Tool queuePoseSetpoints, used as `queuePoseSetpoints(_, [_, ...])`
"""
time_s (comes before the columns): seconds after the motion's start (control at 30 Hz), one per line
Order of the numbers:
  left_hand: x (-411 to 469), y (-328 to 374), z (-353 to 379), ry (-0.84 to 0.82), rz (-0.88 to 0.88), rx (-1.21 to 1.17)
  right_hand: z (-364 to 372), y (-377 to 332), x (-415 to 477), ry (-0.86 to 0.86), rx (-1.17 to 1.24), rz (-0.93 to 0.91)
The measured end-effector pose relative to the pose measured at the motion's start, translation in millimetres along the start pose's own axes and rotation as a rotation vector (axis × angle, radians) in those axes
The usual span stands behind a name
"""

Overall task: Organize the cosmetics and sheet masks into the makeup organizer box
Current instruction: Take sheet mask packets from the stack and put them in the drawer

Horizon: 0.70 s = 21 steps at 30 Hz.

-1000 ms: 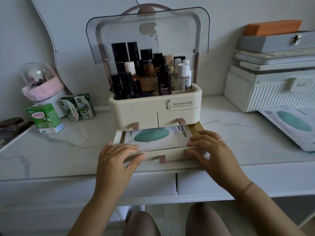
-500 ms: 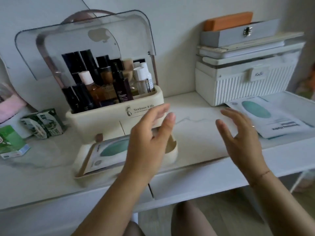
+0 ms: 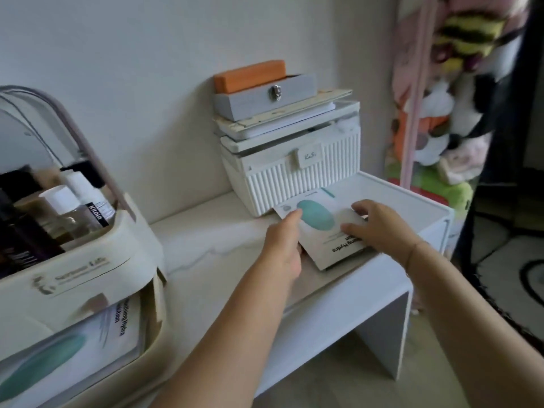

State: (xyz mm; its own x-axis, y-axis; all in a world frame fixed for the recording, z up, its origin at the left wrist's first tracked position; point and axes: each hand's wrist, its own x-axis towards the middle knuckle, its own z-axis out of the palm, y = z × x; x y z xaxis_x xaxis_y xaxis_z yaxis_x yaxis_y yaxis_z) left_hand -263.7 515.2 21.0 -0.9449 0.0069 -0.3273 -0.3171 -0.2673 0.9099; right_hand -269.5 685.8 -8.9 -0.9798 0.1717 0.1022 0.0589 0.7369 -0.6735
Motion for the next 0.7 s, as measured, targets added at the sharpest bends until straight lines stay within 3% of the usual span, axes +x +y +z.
queuePoseSetpoints(0.17, [8,12,-4,0.106,-0.111,-0.051,-7,0,-2,-0.078,0.192,0.032])
queuePoseSetpoints(0.3, [10,12,-3,0.055,-0.107,0.079,-13,-9,-9,-0.201,0.359,0.059])
queuePoseSetpoints(0.5, [4,0,-18,0.000,0.211,0.094,-2,-27,-23,-0.194,0.800,-0.051])
queuePoseSetpoints(0.6, [1,8,-28,-0.035,0.440,0.115,2,-41,-19,-0.105,0.923,-0.152])
queuePoseSetpoints(0.7, [-2,18,-39,-0.068,0.557,0.103,11,-51,-18,-0.073,0.986,-0.283])
